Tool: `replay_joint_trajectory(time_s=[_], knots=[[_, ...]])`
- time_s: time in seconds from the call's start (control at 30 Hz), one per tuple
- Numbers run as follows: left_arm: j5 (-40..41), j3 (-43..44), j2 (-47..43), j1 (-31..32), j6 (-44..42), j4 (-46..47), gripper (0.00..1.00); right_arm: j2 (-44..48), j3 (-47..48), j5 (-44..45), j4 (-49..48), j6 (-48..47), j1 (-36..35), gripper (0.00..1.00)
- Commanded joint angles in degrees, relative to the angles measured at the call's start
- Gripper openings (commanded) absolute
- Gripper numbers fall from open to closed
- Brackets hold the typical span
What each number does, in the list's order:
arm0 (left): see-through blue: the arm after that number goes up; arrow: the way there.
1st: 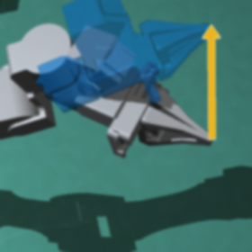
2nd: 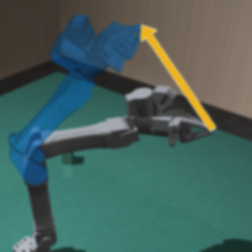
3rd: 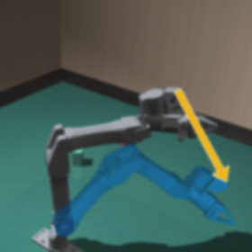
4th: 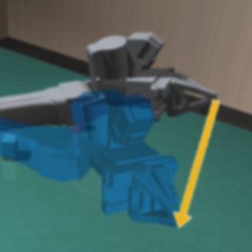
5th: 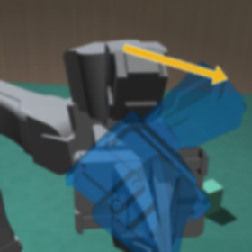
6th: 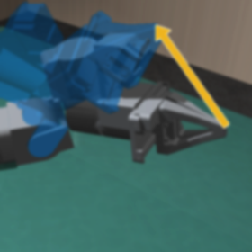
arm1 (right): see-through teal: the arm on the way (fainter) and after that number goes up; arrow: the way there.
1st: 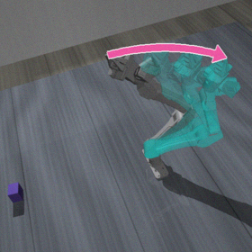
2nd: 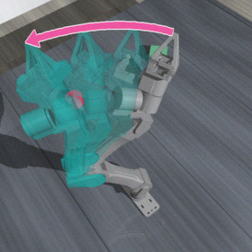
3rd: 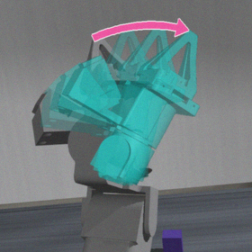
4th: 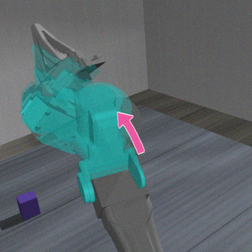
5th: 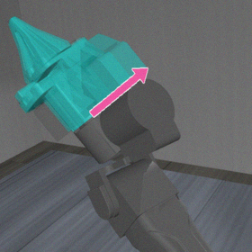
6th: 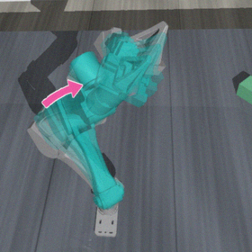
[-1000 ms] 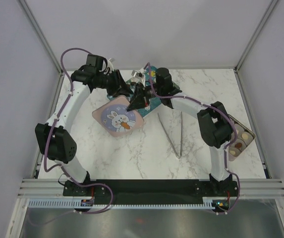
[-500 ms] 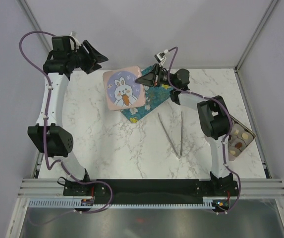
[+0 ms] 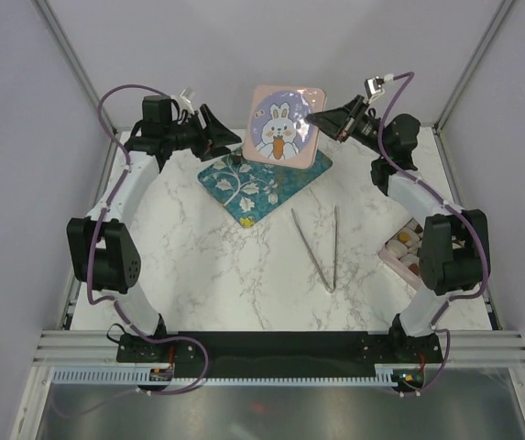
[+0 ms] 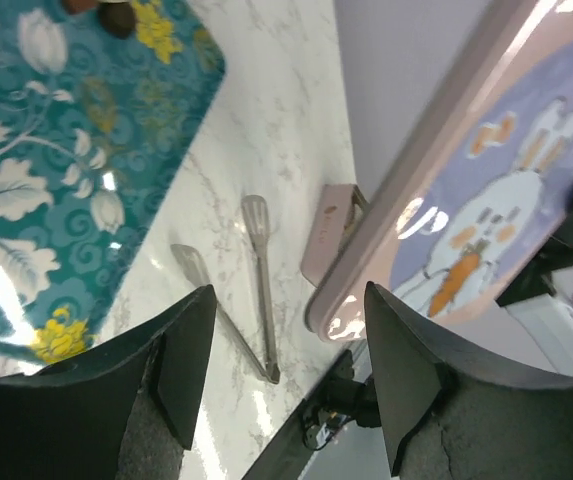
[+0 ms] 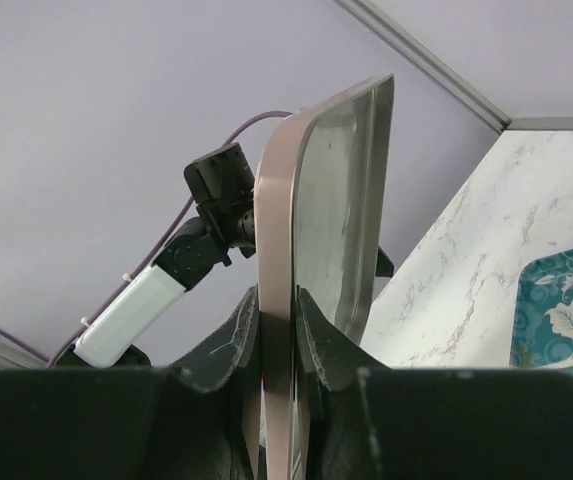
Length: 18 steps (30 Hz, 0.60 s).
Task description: Pack the chocolate
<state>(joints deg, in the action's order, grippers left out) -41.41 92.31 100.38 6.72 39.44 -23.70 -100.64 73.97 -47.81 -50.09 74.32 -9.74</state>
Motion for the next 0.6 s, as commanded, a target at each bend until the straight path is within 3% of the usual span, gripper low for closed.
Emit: replay_joint_trajectory(time_s=[0.0, 0.13, 0.27, 0.57], knots=[[-11.4, -1.0, -1.5, 0.9, 4.7, 17.1, 0.69, 3.0, -3.4, -2.2, -3.6, 3.3, 1.7, 0.00], [-17.8, 3.4, 3.3, 4.1, 8.7, 26.1, 0.70, 5.3, -6.4, -2.5, -3.2, 3.0, 3.4, 0.00], [-21.6, 8.9, 7.9, 7.1, 10.2, 26.6, 0.69, 6.9, -8.6, -1.8, -4.8, 3.6, 4.5, 0.00], [-19.2, 9.3, 11.0, 8.1, 6.5, 24.1, 0.69, 11.0, -11.8, -1.7, -3.5, 3.0, 6.7, 0.00]])
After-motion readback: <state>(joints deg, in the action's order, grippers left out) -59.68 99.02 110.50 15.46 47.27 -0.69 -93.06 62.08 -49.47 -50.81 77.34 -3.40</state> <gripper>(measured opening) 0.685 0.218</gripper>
